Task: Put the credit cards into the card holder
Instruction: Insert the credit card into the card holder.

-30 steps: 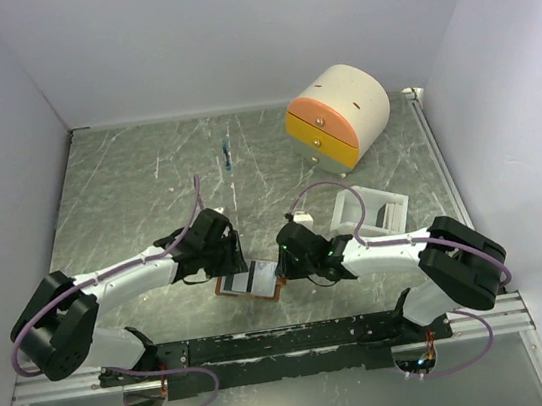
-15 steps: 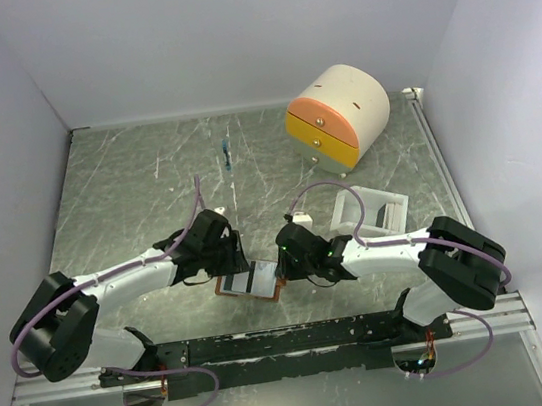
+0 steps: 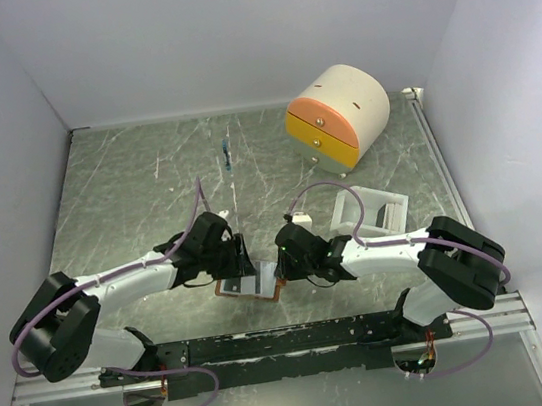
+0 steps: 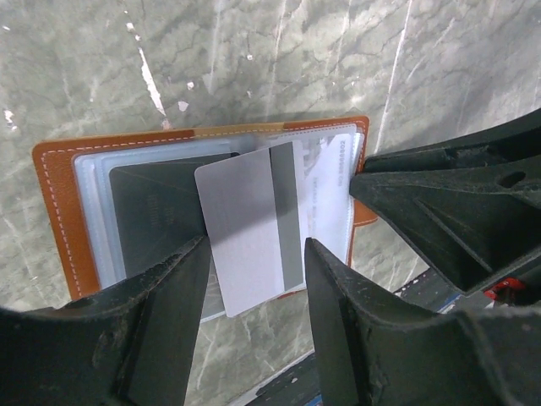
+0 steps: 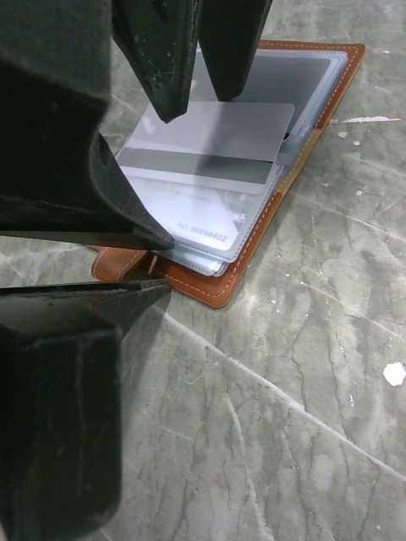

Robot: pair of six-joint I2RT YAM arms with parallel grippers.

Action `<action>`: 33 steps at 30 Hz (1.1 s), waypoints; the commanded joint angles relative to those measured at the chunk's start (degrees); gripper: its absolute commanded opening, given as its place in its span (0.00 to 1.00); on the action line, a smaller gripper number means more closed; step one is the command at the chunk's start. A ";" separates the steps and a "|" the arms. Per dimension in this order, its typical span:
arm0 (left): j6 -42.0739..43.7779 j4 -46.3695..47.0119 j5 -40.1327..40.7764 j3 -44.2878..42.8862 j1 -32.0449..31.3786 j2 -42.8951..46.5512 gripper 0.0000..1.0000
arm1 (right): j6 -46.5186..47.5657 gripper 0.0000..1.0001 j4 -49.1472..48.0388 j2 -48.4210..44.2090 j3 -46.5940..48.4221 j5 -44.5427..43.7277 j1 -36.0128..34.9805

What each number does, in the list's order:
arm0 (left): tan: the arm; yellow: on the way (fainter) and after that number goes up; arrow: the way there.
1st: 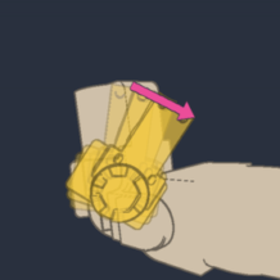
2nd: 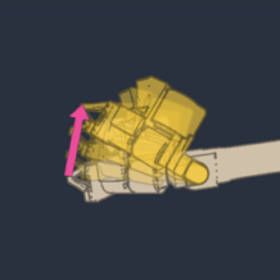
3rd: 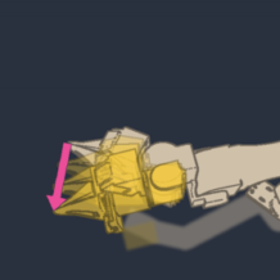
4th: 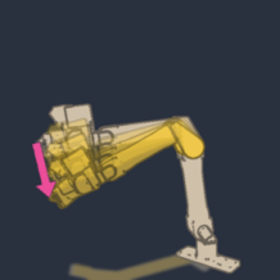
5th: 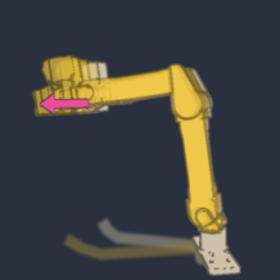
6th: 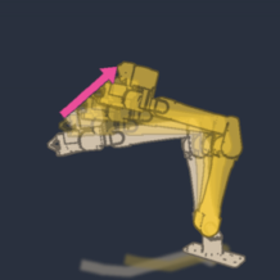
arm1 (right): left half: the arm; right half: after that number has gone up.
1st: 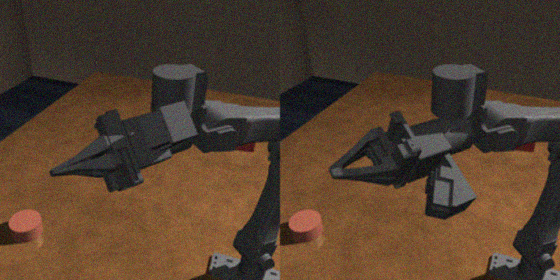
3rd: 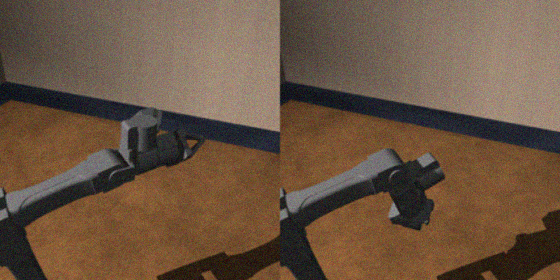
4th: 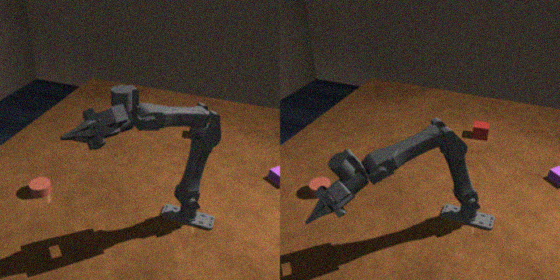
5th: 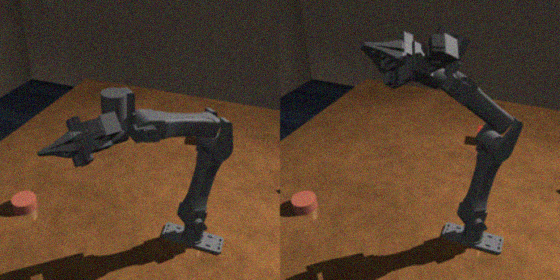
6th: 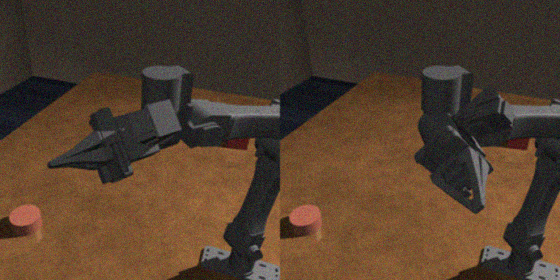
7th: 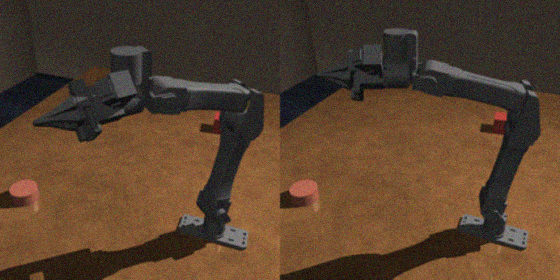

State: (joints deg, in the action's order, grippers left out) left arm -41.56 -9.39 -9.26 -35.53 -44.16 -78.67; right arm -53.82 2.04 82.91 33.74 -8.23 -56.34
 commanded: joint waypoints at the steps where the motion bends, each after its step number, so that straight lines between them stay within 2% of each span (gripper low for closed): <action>1: -1.12 3.42 -3.42 1.33 -0.61 0.53 0.59 | -0.49 0.21 0.61 -0.46 -0.32 -0.40 -0.55; 13: -1.30 8.04 -6.39 0.57 -0.95 -3.04 0.59 | 0.05 0.21 -1.23 0.19 -0.97 0.31 -0.61; 18: -2.82 10.77 -8.11 0.93 -1.45 -4.45 0.58 | 0.33 0.20 -5.62 -0.42 -3.30 1.65 -0.55; 33: -7.75 17.72 -12.56 0.88 -2.72 -7.10 0.57 | 4.55 0.21 -9.61 -1.47 -5.08 -0.51 -0.31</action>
State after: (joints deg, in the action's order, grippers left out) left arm -46.15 2.11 -16.71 -34.00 -45.41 -84.82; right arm -51.64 -4.45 82.41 30.76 -7.64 -56.36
